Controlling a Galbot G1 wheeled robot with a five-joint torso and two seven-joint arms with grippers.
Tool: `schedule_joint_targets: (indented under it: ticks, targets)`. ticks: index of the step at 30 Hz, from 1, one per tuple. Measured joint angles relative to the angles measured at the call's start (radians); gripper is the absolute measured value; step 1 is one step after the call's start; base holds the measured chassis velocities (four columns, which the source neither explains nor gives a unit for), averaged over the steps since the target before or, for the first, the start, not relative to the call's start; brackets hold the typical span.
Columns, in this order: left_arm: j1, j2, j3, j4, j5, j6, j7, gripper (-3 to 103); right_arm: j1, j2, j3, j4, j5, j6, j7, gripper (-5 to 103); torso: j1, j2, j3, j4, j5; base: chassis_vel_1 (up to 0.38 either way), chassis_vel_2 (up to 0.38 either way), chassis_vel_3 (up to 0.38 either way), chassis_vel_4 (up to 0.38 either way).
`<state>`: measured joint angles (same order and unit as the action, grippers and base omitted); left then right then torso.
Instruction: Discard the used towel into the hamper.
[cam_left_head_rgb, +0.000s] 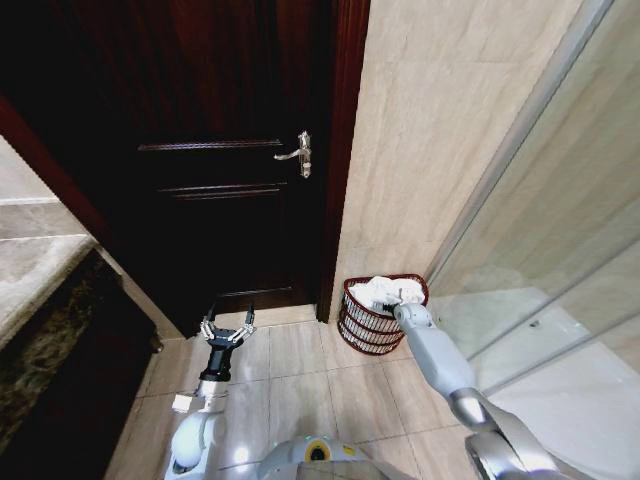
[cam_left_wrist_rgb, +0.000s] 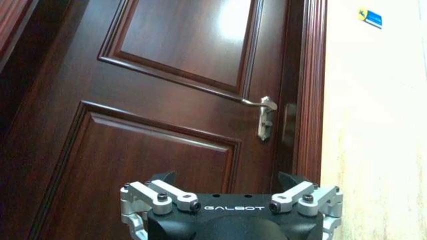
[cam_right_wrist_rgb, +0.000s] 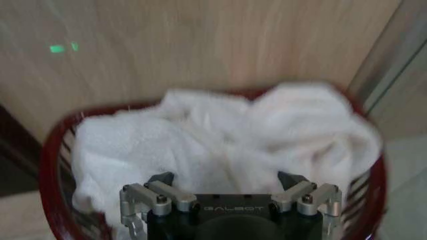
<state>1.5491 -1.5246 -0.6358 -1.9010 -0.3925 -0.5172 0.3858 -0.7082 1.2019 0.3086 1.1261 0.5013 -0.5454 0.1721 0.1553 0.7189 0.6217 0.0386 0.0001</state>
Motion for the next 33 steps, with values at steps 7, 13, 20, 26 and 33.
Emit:
schedule_joint_targets:
  ticks: [7,13,20,26,33]
  targets:
    - [-0.005,0.002,0.002,-0.008,-0.002,0.005,-0.003,100,-0.128,-0.054,0.007,0.224,-0.001,0.026,0.049,100,0.000,0.000,0.000,0.0001,0.0001,0.000,0.000,0.000,0.000]
    - [-0.001,-0.004,0.006,-0.019,-0.002,0.010,-0.023,100,-0.333,-0.071,0.115,0.486,-0.082,0.191,0.006,100,0.000,0.000,0.000,-0.0001,-0.0006,0.000,0.000,0.000,0.000]
    - [0.015,-0.010,0.009,-0.033,0.009,0.014,-0.053,100,-0.588,-0.013,0.244,0.679,-0.186,0.466,-0.139,100,0.000,0.000,0.000,-0.0002,0.0003,0.000,0.000,0.000,0.000]
    - [0.058,-0.019,0.012,-0.043,0.016,0.005,-0.067,100,-0.779,0.048,0.275,0.825,-0.227,0.575,-0.205,100,0.000,0.000,0.000,-0.0001,-0.0006,0.000,0.000,0.000,0.000]
    - [0.067,-0.021,0.015,-0.048,0.018,0.000,-0.077,100,-0.861,0.084,0.281,0.855,-0.250,0.622,-0.211,100,0.000,0.000,0.000,0.0001,-0.0001,0.000,0.000,0.000,0.000]
